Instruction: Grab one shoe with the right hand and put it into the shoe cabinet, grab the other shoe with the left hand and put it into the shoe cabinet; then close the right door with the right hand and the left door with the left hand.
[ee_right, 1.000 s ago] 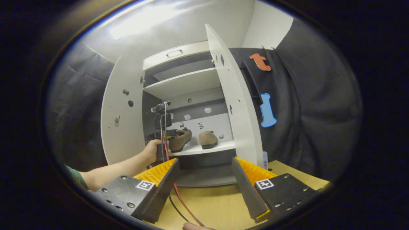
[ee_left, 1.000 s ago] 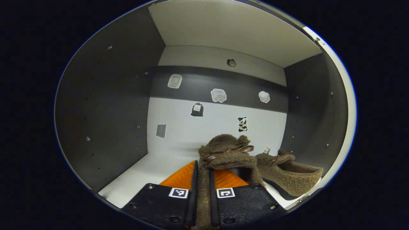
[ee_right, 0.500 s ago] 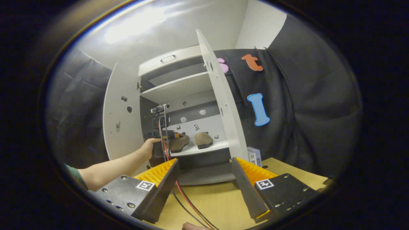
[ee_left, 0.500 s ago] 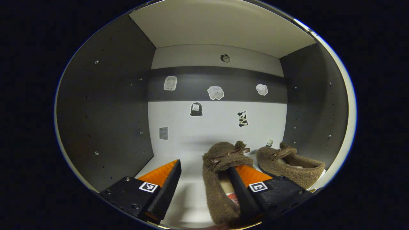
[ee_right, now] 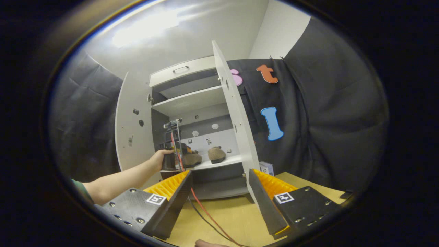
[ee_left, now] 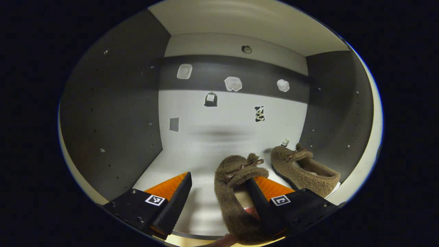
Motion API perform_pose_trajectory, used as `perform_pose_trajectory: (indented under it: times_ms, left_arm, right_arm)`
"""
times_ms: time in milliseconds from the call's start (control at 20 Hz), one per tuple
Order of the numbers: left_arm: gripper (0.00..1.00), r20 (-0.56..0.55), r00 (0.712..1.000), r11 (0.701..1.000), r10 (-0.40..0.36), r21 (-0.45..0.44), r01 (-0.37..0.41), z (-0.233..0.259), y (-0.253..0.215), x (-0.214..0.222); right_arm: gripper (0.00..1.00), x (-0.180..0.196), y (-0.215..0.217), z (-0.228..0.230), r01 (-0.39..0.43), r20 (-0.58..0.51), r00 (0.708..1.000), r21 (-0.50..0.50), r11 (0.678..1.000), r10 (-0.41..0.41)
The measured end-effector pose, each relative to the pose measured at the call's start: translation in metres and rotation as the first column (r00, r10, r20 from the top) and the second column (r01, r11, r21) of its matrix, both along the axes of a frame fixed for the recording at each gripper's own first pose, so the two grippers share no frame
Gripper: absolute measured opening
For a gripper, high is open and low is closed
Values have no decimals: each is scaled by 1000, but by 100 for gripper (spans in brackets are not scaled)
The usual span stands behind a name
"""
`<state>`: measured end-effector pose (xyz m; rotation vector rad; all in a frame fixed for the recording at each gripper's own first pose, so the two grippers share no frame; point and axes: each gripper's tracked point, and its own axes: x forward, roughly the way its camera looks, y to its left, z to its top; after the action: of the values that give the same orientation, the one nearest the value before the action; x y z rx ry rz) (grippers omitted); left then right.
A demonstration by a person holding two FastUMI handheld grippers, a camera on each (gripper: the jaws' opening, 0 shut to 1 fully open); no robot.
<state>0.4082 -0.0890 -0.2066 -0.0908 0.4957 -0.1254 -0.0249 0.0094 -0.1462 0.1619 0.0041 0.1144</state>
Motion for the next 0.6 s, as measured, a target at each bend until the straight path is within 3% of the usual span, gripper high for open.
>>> perform_pose_trajectory:
  times_ms: [300,600]
  left_arm:
    - [95,-19,999,989,-33,145,36,-4,-6,30]
    - [94,-27,1000,991,-15,135,18,10,-1,14]
  right_arm:
    - [98,6,8,3,-14,13,1000,-88,996,16]
    - [99,10,3,-11,-12,-18,1000,-64,998,11]
